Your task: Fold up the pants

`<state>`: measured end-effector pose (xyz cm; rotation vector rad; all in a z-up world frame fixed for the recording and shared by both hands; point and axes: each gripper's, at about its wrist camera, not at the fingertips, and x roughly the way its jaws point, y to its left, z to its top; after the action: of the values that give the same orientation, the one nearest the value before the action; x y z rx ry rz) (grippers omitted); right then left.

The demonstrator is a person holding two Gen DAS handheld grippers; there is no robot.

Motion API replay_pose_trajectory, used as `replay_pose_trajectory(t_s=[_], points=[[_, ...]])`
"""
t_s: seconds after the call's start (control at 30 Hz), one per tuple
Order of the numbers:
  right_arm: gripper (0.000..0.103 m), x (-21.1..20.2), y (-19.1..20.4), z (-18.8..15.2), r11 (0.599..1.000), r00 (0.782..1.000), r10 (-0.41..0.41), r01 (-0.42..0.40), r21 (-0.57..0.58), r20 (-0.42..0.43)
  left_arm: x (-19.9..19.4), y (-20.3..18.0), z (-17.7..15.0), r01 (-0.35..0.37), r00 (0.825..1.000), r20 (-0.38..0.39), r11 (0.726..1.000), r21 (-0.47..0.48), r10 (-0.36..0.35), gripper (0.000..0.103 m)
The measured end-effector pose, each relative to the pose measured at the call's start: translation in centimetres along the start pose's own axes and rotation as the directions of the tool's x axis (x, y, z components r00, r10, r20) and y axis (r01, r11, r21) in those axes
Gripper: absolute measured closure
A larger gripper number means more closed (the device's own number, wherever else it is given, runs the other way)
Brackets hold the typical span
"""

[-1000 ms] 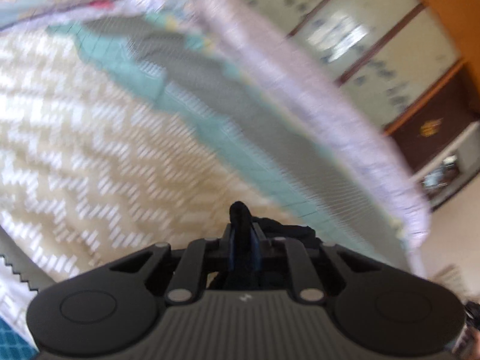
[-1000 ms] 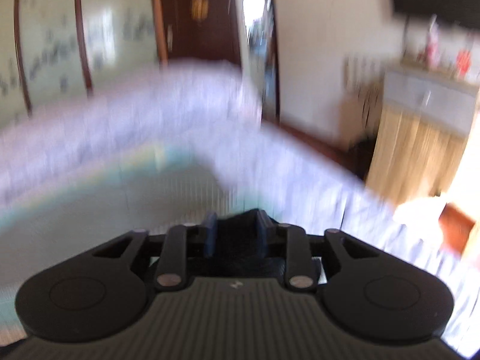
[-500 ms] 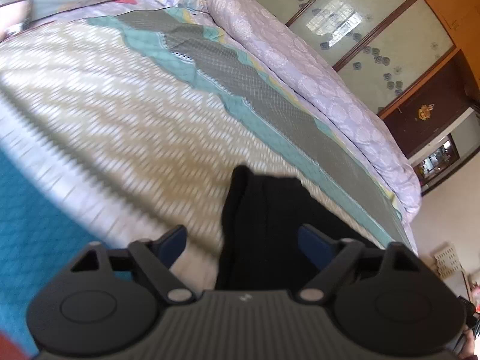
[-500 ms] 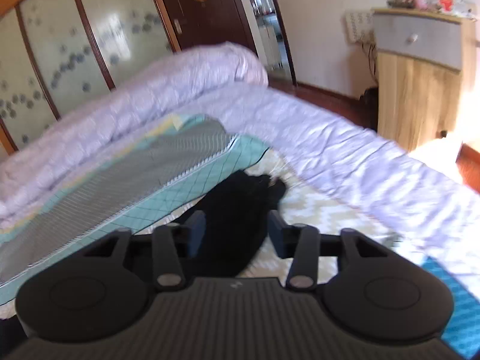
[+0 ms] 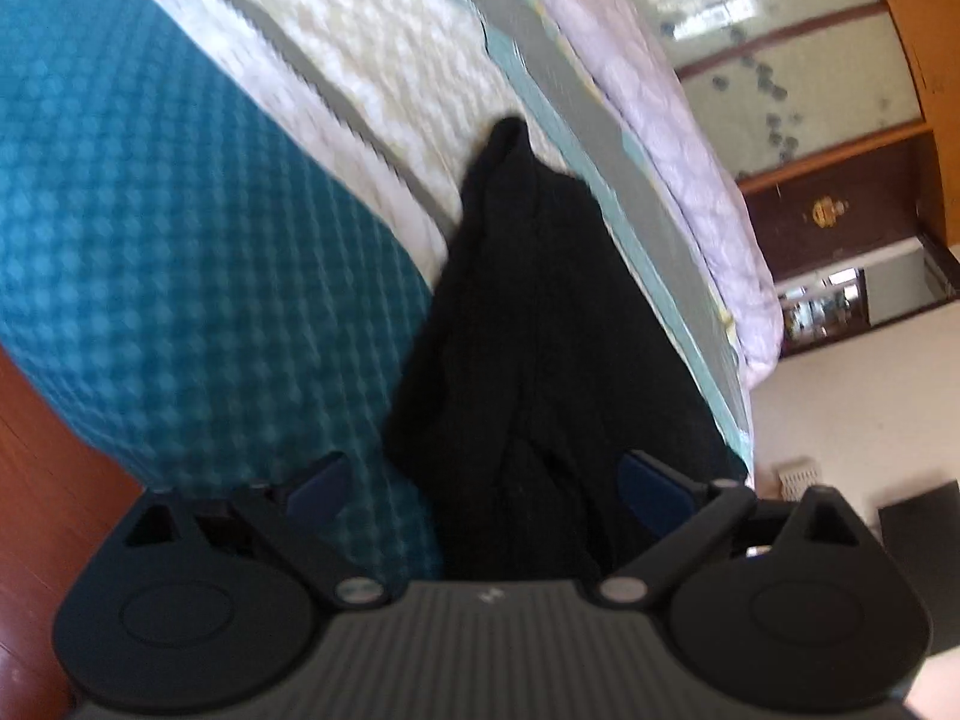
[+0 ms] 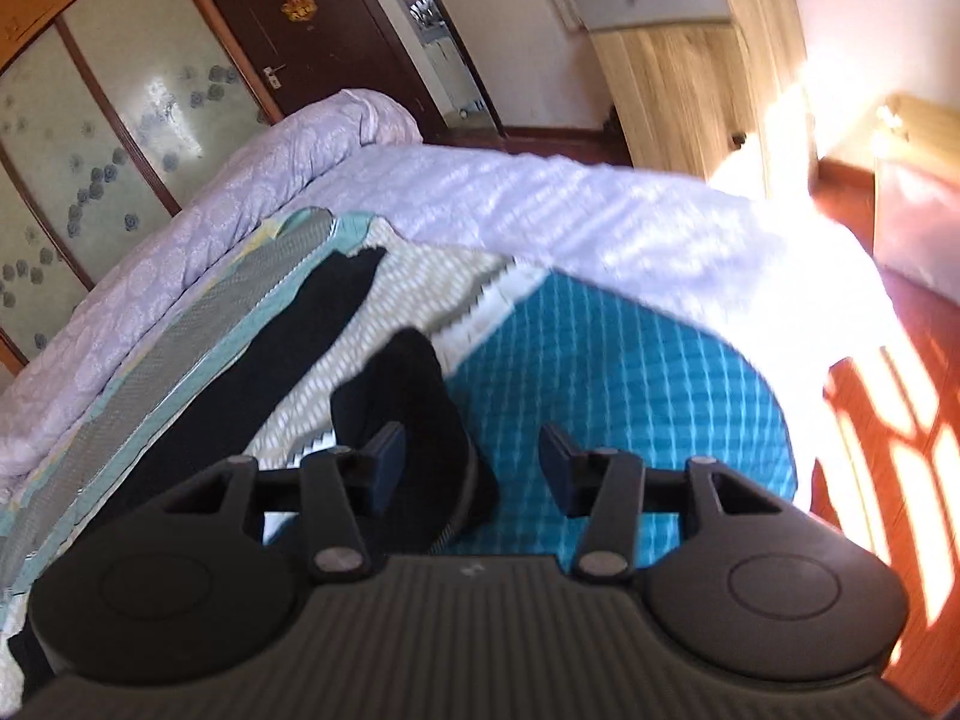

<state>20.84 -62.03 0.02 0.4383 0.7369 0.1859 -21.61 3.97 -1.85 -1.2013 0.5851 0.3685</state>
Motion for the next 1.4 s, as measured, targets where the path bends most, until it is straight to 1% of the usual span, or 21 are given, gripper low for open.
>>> replay_pose_trajectory(t_s=[0.03,0.07,0.1,0.17,0.33,0.47,0.57,0.7,0.77,0.83,0.9,0.93,0.97,1.0,1.03,1.1,1.17,1.23,1.3,1.37,1.4], points=[[0.051,-0.1,-0.3,-0.5,1.0,1.0,0.009,-0.009,0.016,-0.005,0.7,-0.3,-0.1,0.006,1.0,-0.003,1.0,0.016,-0.006,0.016],[0.051,-0.2,-0.4,-1.0,0.999,1.0,0.014,-0.014,0.029,-0.009,1.3,-0.7,-0.3,0.01,1.0,-0.008,0.999,0.036,-0.009,0.034],[0.051,-0.1,-0.5,-1.4,0.999,1.0,0.017,-0.016,0.04,-0.012,1.9,-1.1,-0.2,-0.006,1.0,-0.013,0.999,0.048,0.007,0.061],[0.051,0.3,-0.7,-2.0,0.997,0.999,0.032,-0.031,0.068,-0.018,2.4,-1.5,-0.1,-0.018,1.0,-0.019,0.999,0.035,0.019,0.084],[0.051,2.0,-1.0,-2.6,0.981,0.993,0.107,-0.099,0.168,-0.039,-2.5,-1.2,1.2,0.017,0.99,0.14,0.999,-0.044,-0.011,0.087],[0.05,2.3,0.5,-2.1,0.992,0.999,0.048,-0.05,0.115,0.018,-7.0,0.1,2.9,-0.009,0.961,0.273,0.995,-0.104,0.037,0.091],[0.05,2.8,2.3,-1.1,0.998,0.999,0.034,-0.036,0.056,0.034,-6.8,0.9,3.0,0.014,0.97,0.241,0.99,-0.14,0.021,0.091],[0.05,3.6,5.8,-0.3,0.998,1.0,-0.009,0.011,-0.063,0.03,-5.0,0.5,2.0,-0.034,0.975,0.216,0.994,-0.106,0.057,0.091],[0.04,4.1,7.6,-0.3,0.991,0.999,-0.036,0.039,-0.128,0.027,-4.7,0.8,1.9,-0.022,0.975,0.217,0.993,-0.118,0.047,0.091],[0.015,5.0,9.2,-0.4,0.981,0.998,-0.061,0.065,-0.185,0.025,-4.7,1.0,2.2,-0.012,0.975,0.221,0.992,-0.129,0.04,0.091],[0.014,6.7,10.7,-0.6,0.963,0.995,-0.103,0.1,-0.25,0.003,-5.2,2.4,1.6,0.002,0.975,0.218,0.991,-0.137,0.029,0.091],[0.019,7.8,11.1,-0.6,0.952,0.989,-0.146,0.138,-0.275,-0.008,-5.4,2.8,1.7,0.005,0.976,0.216,0.99,-0.142,0.026,0.091],[0.031,8.8,11.2,-0.7,0.941,0.982,-0.19,0.179,-0.288,-0.012,-5.4,3.0,1.7,0.009,0.976,0.215,0.989,-0.146,0.023,0.091],[0.082,9.7,10.9,-0.4,0.936,0.976,-0.218,0.202,-0.289,-0.023,-5.4,3.3,1.9,0.014,0.976,0.215,0.989,-0.149,0.018,0.091],[0.092,10.3,10.4,0.2,0.941,0.971,-0.235,0.213,-0.263,-0.052,-5.4,3.5,1.9,0.021,0.976,0.216,0.988,-0.152,0.012,0.091],[0.093,9.0,8.9,2.4,0.991,0.992,-0.116,0.112,-0.073,-0.057,-5.8,3.7,1.9,0.035,0.975,0.222,0.988,-0.148,-0.002,0.091],[0.093,6.1,7.5,5.1,0.995,0.999,0.013,-0.016,0.098,0.032,-6.2,3.5,2.1,0.042,0.973,0.231,0.99,-0.134,-0.011,0.091],[0.093,2.4,5.8,7.7,0.97,0.981,0.108,-0.139,0.2,0.161,-6.6,3.1,2.2,0.045,0.972,0.235,0.991,-0.127,-0.015,0.091],[0.093,-0.6,3.4,9.3,0.932,0.949,0.181,-0.249,0.263,0.259,-6.8,2.7,2.2,0.056,0.971,0.238,0.991,-0.124,-0.025,0.091],[0.093,-2.3,0.7,9.8,0.908,0.928,0.207,-0.3,0.292,0.309,-6.8,2.6,2.0,0.082,0.97,0.238,0.99,-0.119,-0.051,0.091],[0.093,-2.6,-0.8,9.6,0.909,0.928,0.2,-0.295,0.294,0.314,-6.6,2.5,1.9,0.087,0.97,0.236,0.99,-0.115,-0.058,0.091]])
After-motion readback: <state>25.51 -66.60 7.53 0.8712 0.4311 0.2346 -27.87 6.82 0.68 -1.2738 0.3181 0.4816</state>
